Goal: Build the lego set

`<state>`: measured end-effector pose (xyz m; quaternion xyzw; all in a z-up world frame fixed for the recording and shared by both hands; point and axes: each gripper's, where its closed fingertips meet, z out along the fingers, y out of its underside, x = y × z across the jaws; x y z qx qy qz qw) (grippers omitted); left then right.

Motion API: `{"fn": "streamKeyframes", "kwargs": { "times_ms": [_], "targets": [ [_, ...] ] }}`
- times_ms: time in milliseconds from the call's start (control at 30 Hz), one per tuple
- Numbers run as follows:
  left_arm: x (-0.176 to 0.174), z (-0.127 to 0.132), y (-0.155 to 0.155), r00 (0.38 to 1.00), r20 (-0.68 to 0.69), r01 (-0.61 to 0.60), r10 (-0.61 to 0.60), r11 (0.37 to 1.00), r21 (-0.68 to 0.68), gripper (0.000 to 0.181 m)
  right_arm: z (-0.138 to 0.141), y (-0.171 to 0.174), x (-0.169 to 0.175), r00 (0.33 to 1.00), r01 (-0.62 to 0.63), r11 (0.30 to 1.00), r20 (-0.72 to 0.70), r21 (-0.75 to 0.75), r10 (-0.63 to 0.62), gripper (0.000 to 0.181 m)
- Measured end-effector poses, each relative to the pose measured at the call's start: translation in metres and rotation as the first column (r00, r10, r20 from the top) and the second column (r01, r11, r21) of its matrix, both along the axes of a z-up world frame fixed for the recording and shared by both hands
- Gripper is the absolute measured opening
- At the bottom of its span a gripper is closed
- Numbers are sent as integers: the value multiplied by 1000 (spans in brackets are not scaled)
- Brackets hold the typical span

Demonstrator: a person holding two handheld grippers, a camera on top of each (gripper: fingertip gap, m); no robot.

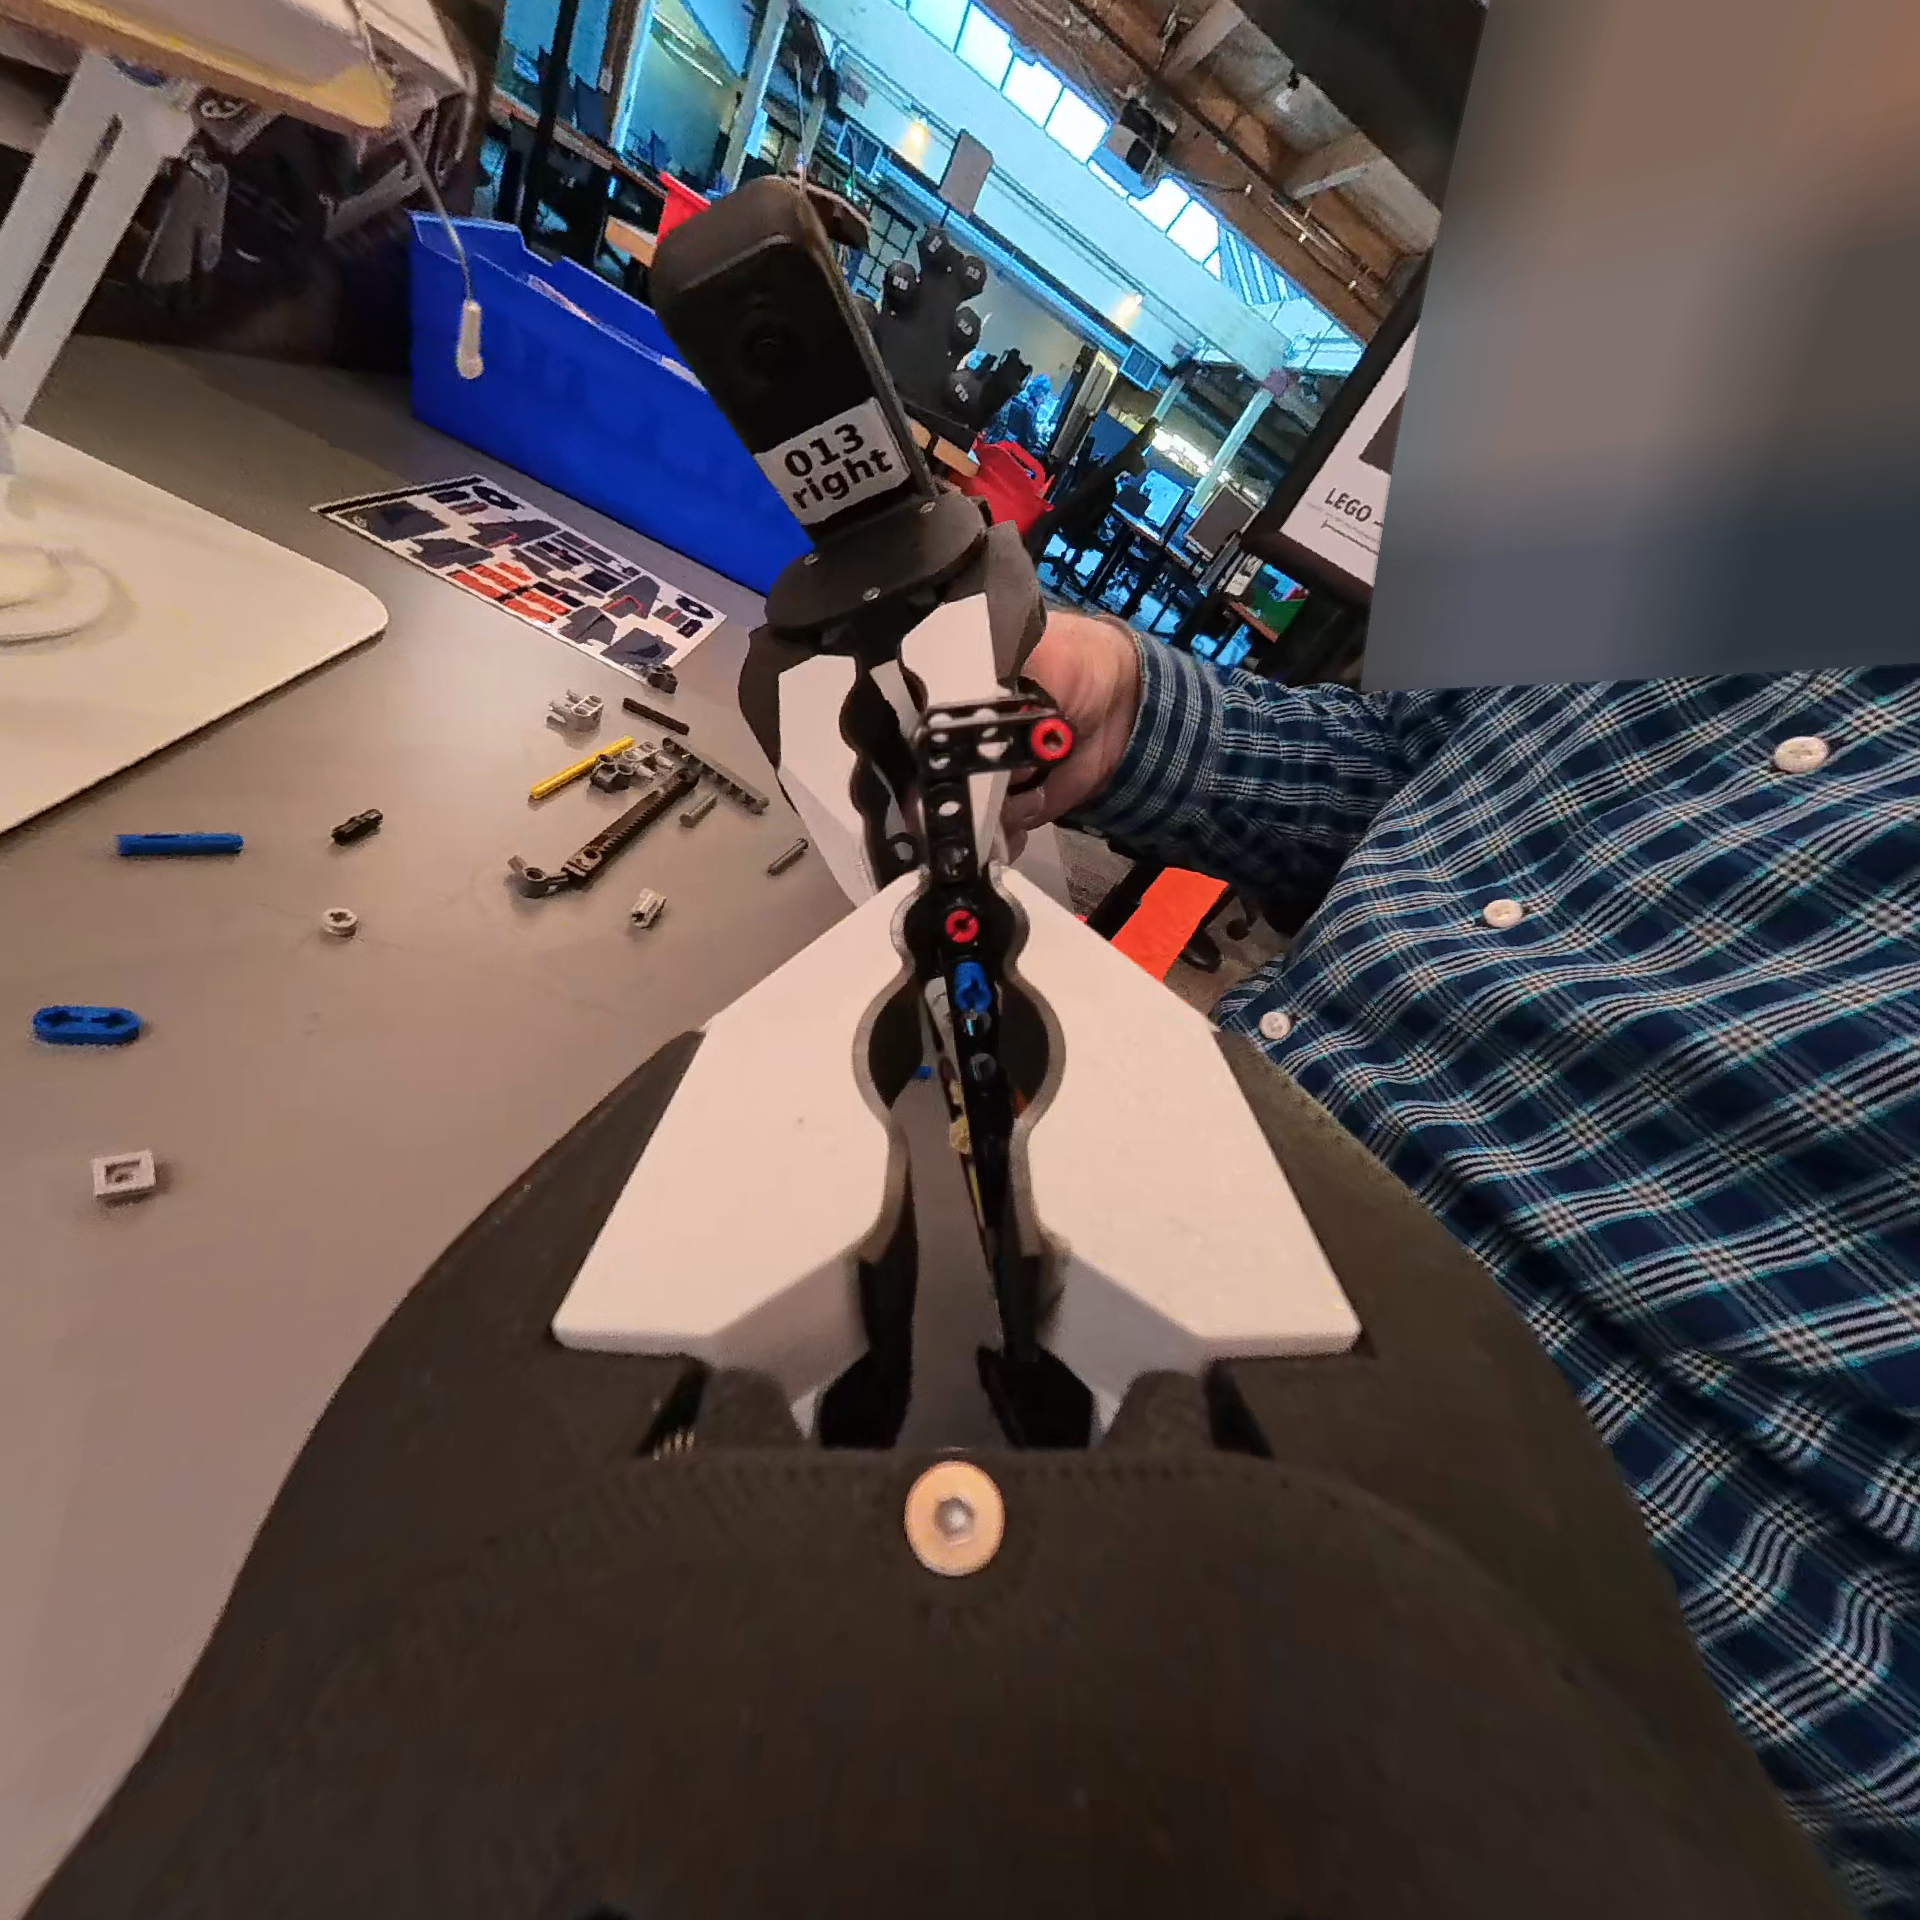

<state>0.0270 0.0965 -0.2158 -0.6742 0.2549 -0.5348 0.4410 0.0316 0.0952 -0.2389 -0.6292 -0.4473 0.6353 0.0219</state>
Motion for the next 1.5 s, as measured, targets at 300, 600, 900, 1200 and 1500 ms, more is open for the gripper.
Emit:
{"fn": "streamKeyframes", "kwargs": {
  "times_ms": [300,600,900,1200,1500],
  "targets": [
    [-10,-4,11,996,40,-73,76,995,-66,6,-6,15,2,998,54,994,37,91,-57,38],
    [-25,-9,16,987,29,-154,158,983,-104,6,-71,3,79,928,-95,852,356,514,-111,14],
    [-27,-7,15,980,36,-189,194,976,-108,6,-103,-12,84,837,-5,689,380,725,-394,13],
    [-23,-4,14,981,55,-180,186,978,-102,5,-88,-9,73,892,46,682,278,730,-358,1],
    [-16,-3,20,981,91,-159,170,980,-117,5,4,17,20,970,147,579,-3,802,-243,1]
  ]
}}
